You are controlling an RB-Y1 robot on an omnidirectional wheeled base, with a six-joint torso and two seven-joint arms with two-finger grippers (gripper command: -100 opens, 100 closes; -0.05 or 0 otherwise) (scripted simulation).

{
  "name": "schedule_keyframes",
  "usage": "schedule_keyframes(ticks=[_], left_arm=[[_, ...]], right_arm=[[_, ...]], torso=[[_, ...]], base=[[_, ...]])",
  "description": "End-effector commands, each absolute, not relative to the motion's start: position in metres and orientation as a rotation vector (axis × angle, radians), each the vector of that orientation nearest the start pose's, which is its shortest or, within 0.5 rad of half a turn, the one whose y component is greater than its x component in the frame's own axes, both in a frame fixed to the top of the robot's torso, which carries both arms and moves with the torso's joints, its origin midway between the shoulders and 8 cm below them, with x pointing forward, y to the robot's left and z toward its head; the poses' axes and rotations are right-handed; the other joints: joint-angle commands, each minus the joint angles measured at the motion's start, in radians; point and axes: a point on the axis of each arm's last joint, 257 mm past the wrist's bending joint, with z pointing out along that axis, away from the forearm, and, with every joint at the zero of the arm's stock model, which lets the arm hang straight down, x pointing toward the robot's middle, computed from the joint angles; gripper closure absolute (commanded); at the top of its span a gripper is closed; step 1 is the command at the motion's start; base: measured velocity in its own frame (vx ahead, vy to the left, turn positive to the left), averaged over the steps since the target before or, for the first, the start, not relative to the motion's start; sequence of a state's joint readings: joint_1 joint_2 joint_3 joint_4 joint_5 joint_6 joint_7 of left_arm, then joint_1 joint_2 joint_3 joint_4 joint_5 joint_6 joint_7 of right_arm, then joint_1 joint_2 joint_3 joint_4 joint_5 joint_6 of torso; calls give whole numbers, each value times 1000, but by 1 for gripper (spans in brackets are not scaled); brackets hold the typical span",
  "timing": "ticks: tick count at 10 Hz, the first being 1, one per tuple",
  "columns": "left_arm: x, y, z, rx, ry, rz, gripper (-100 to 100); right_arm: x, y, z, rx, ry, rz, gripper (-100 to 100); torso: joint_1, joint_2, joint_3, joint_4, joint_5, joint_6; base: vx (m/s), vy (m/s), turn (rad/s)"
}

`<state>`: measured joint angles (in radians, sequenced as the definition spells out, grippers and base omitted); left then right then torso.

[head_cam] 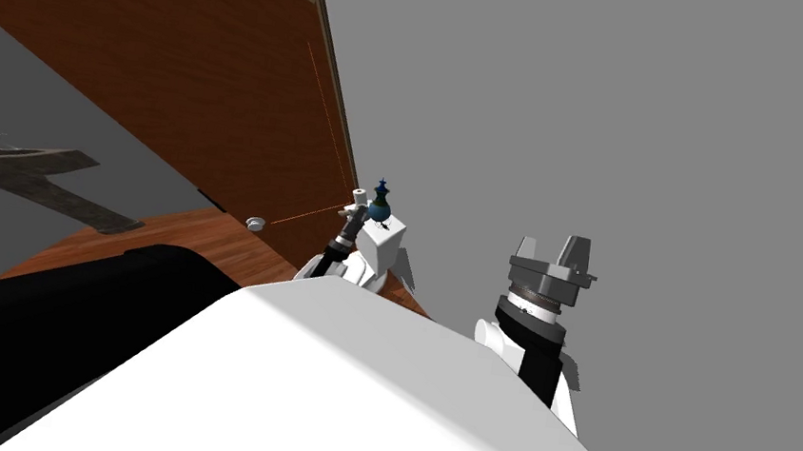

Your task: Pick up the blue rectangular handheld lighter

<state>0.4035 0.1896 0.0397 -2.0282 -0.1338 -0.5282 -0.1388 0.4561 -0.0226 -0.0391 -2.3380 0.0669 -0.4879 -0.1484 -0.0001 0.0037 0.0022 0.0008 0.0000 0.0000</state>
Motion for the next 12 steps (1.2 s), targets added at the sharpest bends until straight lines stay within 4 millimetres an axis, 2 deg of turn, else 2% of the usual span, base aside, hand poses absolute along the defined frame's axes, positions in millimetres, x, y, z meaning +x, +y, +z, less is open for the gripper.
schedule_keyframes(ticks=[1,2,6,7,11,12], left_arm=[[401,273,-65,-424,989,-976,-100],[401,273,-65,-421,990,-969,-100],[422,280,-94,-350,1078,-822,-100],[422,280,-94,-346,1078,-817,-100],[444,293,-125,-281,1166,-669,-100],[444,293,-125,-275,1167,-660,-100]], right_arm=[[335,-273,62,580,575,1393,0],[335,-273,62,580,575,1393,0],[335,-273,62,580,575,1393,0],[335,-273,62,580,575,1393,0],[335,-273,62,580,575,1393,0],[335,-273,62,580,575,1393,0]], torso=[[0,0,0,0,0,0],[0,0,0,0,0,0],[0,-1,-1,0,0,0],[0,-1,0,0,0,0],[0,-2,-1,0,0,0],[-1,-3,-1,-1,0,0]], base=[[-56,-3,6],[-34,-4,0],[-42,-2,9],[-32,-2,5],[-24,-10,19],[-8,-15,9]])
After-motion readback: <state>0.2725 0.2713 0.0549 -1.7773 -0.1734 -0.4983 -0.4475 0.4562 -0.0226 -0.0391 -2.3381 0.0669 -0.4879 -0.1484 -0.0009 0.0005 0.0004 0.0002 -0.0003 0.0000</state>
